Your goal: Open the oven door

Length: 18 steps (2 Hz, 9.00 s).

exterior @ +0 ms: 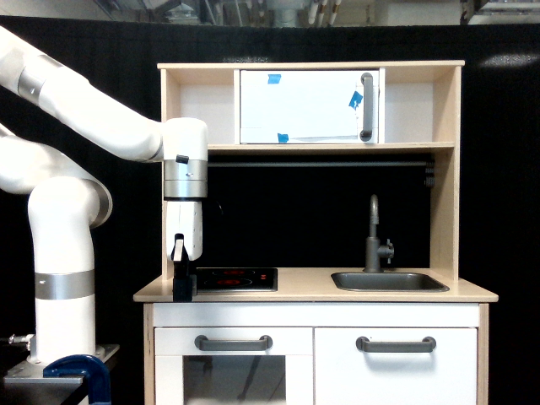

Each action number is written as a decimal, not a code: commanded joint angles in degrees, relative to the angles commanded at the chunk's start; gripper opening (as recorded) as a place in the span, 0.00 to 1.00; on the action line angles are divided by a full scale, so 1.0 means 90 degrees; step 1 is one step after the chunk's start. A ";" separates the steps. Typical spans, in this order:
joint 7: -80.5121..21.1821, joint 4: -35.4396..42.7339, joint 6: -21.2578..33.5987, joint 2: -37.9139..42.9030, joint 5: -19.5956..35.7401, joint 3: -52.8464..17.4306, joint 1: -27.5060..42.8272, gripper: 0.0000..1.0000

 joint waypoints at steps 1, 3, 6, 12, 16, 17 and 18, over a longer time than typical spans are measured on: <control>-0.0034 0.0258 -0.0119 0.0270 0.0049 -0.0086 0.0038 1.00; -0.4973 0.3013 -0.1125 0.3689 0.0251 -0.1687 0.1416 1.00; -1.3031 0.7361 0.3413 0.7556 0.5100 -0.2112 0.0678 1.00; -1.4275 0.5365 0.3032 0.6734 0.7822 -0.1628 -0.0507 1.00; -1.0710 0.8186 0.2584 0.6254 0.8027 -0.0692 0.0047 1.00; -1.0480 0.8421 0.2152 0.6381 0.8080 -0.0414 0.0253 1.00; -1.0307 0.8775 0.1723 0.6678 0.8105 -0.0142 0.0445 1.00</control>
